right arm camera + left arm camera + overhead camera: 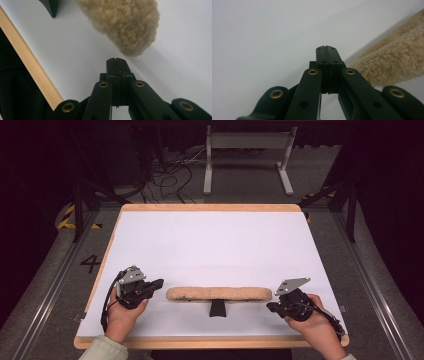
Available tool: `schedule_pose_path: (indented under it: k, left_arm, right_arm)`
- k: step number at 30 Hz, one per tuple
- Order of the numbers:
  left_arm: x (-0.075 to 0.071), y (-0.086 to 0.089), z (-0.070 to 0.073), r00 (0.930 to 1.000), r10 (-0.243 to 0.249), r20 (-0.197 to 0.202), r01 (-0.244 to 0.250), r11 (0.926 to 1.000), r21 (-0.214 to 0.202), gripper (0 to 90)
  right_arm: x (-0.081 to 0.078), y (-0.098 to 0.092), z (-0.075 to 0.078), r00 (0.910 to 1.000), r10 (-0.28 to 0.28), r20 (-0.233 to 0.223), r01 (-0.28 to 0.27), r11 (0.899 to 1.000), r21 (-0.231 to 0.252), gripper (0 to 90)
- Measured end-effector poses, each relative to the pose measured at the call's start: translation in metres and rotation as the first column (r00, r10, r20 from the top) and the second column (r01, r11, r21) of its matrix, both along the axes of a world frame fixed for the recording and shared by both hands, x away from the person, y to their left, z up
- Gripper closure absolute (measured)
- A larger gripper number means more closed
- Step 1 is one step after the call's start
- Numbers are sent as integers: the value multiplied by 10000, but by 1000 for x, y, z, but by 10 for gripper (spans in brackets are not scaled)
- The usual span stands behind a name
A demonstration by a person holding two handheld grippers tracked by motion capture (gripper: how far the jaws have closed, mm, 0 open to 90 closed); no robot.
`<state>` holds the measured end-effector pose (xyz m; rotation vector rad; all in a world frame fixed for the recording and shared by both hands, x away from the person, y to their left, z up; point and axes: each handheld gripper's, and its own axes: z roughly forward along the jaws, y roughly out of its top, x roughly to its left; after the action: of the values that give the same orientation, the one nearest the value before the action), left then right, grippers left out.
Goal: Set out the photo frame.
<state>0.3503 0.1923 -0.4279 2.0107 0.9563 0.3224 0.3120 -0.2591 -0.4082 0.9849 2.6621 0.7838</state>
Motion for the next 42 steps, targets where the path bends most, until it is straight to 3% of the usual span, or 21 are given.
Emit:
schedule_pose_path:
  k: [9, 11, 20, 29, 42]
  left_arm:
    - [0, -5, -3, 9985, -493, -249, 490, 9987, -106, 900]
    - [-3, -6, -1, 9965, -792, -257, 781, 9962, -392, 900]
    - [-6, -7, 0, 9931, -1146, -247, 1138, 9929, -348, 900]
    - [-9, -7, -1, 9900, -1355, -401, 1337, 9900, -441, 900]
    - [-12, -11, -2, 9780, -2036, -448, 2017, 9785, -422, 900]
  right_arm:
    - [5, 0, -4, 9998, -143, 112, 139, 9993, 358, 900]
    - [6, -1, -5, 9997, -227, 79, 223, 9987, 469, 900]
    - [12, -1, -7, 9984, -504, 266, 487, 9970, 606, 900]
    - [30, 1, -7, 9941, -931, 552, 891, 9935, 703, 900]
    - [63, 5, -7, 9918, -1142, 575, 1097, 9911, 757, 900]
